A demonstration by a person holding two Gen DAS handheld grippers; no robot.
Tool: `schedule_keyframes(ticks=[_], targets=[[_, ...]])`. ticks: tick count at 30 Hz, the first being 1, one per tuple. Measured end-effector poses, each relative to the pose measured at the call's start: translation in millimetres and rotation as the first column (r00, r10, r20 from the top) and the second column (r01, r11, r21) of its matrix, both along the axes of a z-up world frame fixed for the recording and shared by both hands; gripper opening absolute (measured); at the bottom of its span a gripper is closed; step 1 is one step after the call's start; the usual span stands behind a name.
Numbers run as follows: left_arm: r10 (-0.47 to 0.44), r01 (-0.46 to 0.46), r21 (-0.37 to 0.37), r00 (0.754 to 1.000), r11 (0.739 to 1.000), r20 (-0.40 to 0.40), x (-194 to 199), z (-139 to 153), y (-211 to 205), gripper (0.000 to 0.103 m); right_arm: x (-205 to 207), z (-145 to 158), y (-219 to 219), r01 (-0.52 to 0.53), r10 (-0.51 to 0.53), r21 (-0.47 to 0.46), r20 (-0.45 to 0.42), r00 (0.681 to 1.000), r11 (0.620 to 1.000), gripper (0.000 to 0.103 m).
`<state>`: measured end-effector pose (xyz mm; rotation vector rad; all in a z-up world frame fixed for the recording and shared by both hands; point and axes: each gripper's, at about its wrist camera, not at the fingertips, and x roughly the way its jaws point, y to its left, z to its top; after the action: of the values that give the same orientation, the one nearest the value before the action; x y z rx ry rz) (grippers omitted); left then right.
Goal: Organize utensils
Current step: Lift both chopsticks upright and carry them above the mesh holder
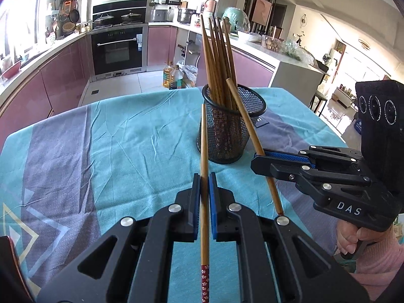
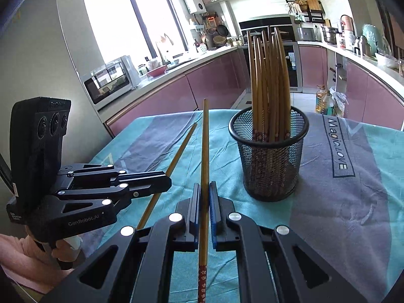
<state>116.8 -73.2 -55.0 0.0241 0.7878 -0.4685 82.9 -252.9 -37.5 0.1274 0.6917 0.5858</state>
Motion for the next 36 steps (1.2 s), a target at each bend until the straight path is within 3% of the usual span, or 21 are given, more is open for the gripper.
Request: schedule_keyframes(ticks=[36], targets=[[-0.023,0.031,-0.101,0.997,0.994,0.075,6.2,33.0,-2.2,0.007,5.3,29.2,-26.1,0.066,-0.070,0.046,0.098,0.993,0.997,0.006]])
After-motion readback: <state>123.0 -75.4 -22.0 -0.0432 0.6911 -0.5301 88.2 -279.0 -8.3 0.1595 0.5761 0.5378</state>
